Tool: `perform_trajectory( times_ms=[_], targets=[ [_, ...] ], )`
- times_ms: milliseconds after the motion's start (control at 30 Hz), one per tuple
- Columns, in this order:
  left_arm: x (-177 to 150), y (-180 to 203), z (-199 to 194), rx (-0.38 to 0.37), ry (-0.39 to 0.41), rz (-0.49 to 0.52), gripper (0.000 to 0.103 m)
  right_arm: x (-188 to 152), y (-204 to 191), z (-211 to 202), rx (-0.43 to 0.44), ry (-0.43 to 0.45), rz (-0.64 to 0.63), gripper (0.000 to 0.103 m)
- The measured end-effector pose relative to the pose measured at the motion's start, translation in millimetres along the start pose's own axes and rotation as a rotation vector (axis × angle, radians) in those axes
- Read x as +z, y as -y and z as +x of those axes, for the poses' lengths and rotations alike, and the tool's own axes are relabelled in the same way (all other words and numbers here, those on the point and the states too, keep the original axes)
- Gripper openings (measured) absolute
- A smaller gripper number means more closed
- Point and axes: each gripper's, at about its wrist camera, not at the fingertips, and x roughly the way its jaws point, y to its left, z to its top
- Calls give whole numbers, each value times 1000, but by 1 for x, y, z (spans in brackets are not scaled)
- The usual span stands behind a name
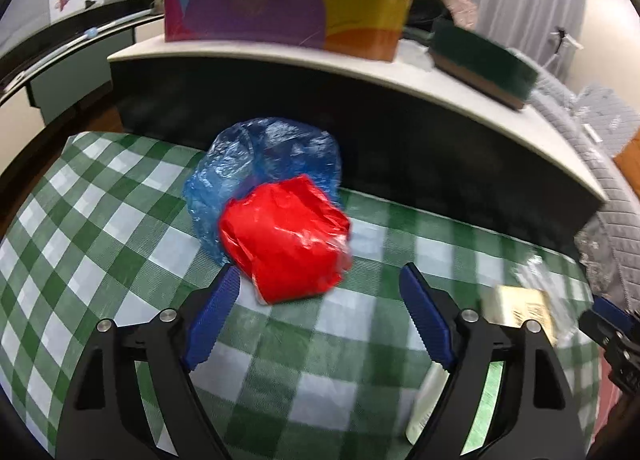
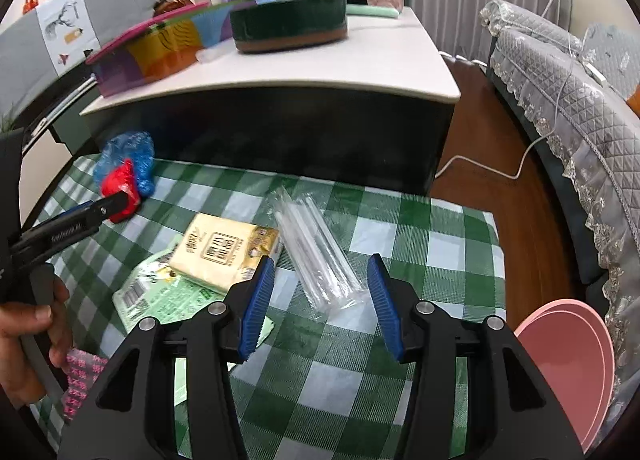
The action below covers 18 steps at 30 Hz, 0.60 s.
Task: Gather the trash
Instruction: 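Move the left tool to the red bag while the right tool approaches the clear straws, then grasp the red bag with the left tool while the right tool grasps the clear straw bundle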
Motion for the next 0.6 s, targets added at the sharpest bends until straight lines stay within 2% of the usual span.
perform_trajectory(
  times_ms=[67,233,300,400,467,600],
  targets=[
    [5,-4,7,31,-9,-25,79,-1,2,8,-7,-20,10,49],
    [12,-11,22,50,-36,-73,78,-4,3,23,-19,-68,4,48],
    [11,-13,25,49,-42,-81,69,-4,0,27,-28,-81,-8,46],
    [9,-11,24,57,-35,-70,67,-5,-3,26,-18,-89,-28,32],
    [7,-10,23,55,-32,-56,67,-7,-3,26,-15,-95,-35,18],
    [1,-3,15,54,-28,-29,65,-8,0,20,10,-96,-29,6]
  ],
)
